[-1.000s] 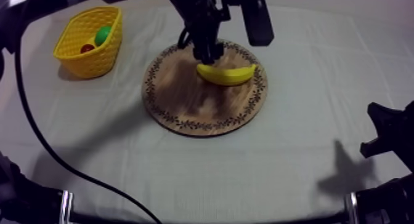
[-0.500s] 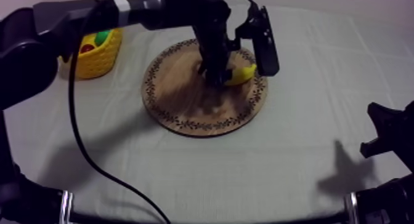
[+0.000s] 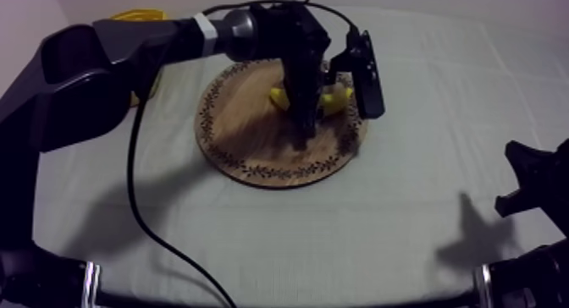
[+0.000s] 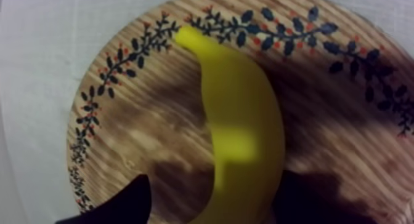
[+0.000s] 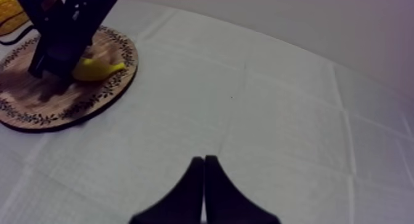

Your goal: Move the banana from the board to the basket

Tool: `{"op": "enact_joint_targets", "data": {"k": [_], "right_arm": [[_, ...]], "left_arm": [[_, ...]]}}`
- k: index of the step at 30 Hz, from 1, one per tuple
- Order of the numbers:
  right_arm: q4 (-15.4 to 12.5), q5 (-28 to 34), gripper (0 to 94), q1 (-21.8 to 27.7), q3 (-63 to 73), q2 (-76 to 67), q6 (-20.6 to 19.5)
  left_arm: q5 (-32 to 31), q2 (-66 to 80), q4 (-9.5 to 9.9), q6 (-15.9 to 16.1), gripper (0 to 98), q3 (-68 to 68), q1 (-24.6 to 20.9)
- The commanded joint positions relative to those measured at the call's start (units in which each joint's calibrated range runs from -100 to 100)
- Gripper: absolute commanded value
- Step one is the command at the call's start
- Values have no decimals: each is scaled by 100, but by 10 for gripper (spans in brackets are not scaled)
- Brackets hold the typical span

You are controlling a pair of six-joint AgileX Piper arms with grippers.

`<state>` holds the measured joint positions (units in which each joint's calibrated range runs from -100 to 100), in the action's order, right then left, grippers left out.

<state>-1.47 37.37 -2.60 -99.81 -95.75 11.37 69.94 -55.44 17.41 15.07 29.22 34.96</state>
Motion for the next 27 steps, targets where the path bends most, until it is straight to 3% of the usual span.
{"op": "enact_joint_targets", "data": {"k": [1,5,10,14,21,27], "right_arm": [[-2,-3,3,0,3,0,-1],[-2,-3,3,0,3,0,-1],[-2,-3,3,1,3,0,-1],[-2,-3,3,0,3,0,-1],[-2,-3,3,0,3,0,-1],[-2,-3,3,0,3,0,-1]], "left_arm": [[-6,-76,13,17,682,48,-3],[-5,-171,20,87,581,163,-8],[-17,-219,28,69,365,273,-10],[-20,-172,4,73,285,273,-18],[-18,220,-128,62,268,101,-66],[355,1094,-349,152,287,-248,-149]]}}
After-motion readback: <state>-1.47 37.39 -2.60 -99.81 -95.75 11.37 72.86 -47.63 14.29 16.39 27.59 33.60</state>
